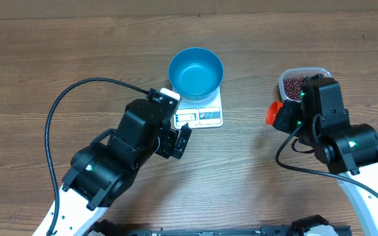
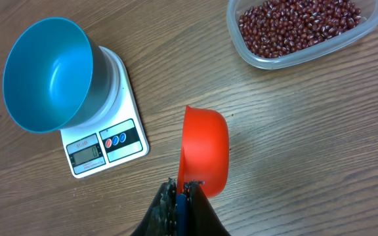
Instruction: Scoop item into bowl and weigh 150g on scale
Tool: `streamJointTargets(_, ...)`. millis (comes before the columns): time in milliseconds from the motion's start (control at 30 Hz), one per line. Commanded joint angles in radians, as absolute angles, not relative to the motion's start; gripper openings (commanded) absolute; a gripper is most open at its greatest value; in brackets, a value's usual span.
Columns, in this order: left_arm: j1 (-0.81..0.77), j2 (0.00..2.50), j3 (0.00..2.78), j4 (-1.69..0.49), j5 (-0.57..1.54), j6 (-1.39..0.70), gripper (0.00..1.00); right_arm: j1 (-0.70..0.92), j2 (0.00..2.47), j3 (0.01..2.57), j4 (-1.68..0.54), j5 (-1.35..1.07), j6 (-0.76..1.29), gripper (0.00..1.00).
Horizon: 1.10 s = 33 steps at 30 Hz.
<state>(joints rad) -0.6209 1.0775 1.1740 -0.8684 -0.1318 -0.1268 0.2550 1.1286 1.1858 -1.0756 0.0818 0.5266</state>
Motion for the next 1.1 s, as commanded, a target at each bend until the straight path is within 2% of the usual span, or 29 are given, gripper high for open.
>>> streamJointTargets(0,-0.616,1.080,1.181,-0.868,-0.141,-0.108,1.00,0.251,1.122,1.217,-1.069,0.084,0.522,0.04)
streamJointTargets(767,-0.616,1.080,1.181,-0.868,-0.141,-0.108,1.00,0.251,1.122,1.217,-1.068,0.085,0.521,0.04)
streamJointTargets(967,-0.616,1.080,1.181,-0.868,-0.141,-0.108,0.99,0.251,1.123,1.217,-1.068,0.093,0.485,0.04)
streamJointTargets(1067,-0.616,1.080,1.181,-0.868,-0.141,-0.108,1.00,0.251,1.130,1.217,-1.068,0.106,0.397,0.04)
